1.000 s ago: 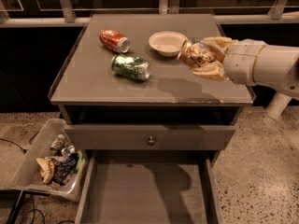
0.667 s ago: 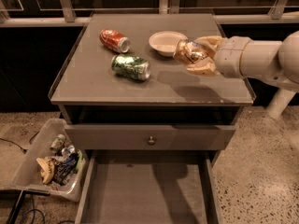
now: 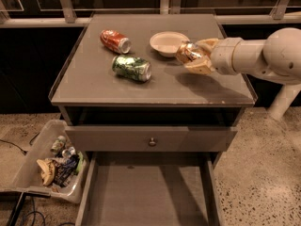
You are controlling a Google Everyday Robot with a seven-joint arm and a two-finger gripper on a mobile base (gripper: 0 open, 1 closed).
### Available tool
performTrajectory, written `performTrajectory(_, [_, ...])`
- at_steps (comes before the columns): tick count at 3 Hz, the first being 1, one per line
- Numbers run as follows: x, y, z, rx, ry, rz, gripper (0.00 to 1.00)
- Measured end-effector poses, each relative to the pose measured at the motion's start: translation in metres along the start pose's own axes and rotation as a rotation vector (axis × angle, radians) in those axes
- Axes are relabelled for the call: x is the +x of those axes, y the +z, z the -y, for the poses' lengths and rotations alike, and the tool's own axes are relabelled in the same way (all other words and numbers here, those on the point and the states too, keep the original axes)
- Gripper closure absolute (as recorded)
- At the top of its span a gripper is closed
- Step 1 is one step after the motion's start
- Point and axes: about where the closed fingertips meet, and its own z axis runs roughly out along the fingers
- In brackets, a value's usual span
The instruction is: Pick orange can from middle drawer and place on counter
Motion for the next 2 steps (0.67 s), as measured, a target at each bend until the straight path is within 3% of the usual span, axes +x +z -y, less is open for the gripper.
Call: performTrajectory(2, [0.0199,-0.0032,0.0073,0.003,0.025,-0.063,1.0])
